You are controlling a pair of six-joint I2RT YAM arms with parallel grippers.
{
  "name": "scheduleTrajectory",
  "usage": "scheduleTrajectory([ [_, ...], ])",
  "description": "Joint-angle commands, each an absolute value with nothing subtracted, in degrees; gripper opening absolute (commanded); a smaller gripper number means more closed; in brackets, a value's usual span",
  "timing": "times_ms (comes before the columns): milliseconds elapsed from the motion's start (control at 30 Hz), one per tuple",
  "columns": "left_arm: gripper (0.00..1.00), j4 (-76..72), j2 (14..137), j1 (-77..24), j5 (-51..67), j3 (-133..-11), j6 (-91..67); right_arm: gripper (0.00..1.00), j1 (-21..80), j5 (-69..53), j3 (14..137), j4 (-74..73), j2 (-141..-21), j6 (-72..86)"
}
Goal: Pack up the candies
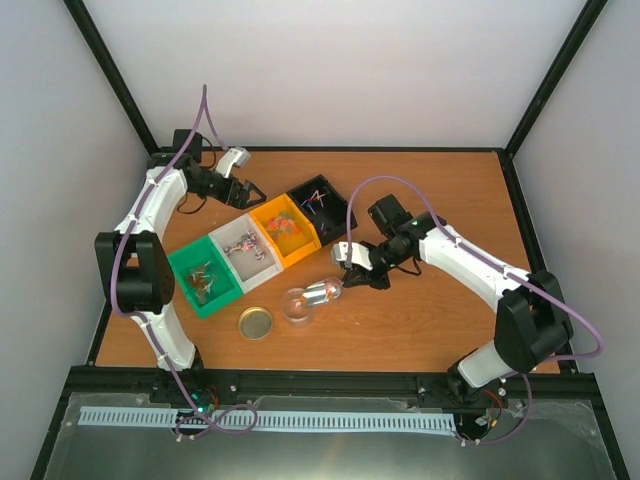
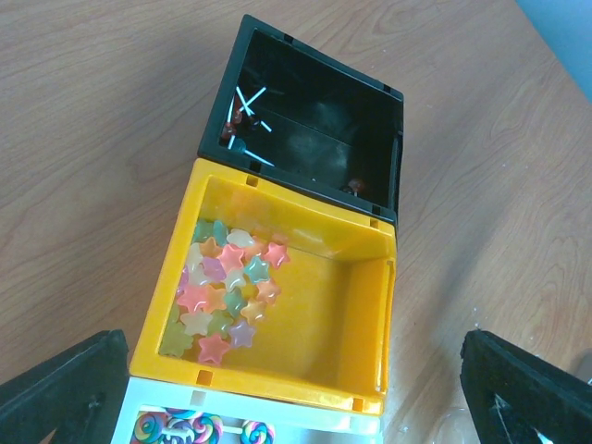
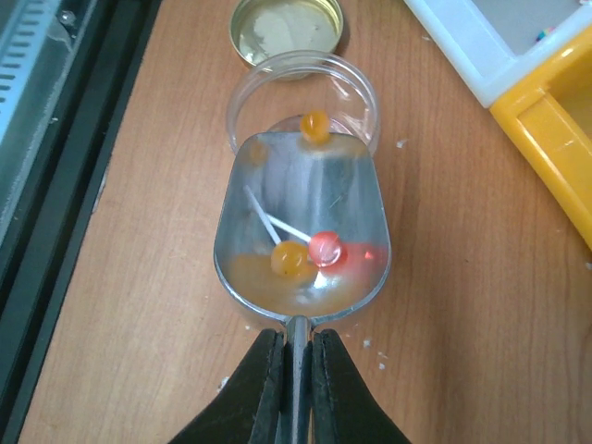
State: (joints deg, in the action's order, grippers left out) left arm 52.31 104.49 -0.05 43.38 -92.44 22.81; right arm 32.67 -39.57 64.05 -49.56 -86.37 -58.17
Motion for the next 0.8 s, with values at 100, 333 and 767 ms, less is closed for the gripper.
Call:
scheduleTrajectory([
  [100,1.0,51.17,102.74,0.0,44.68,-92.09,22.21,0.03,34.04,-33.28,67.88,-52.29,-86.65,-55.43],
  [333,1.0,51.1,103.09,0.0,44.74,-92.2,22.21,0.03,35.51,-31.02,69.67,-55.55,-86.5,-56.18],
  [767,1.0,51.02,103.56,0.02,44.79,-92.26,22.12,0.03,35.94,-33.58,75.73,-59.3,-85.02,-54.99],
])
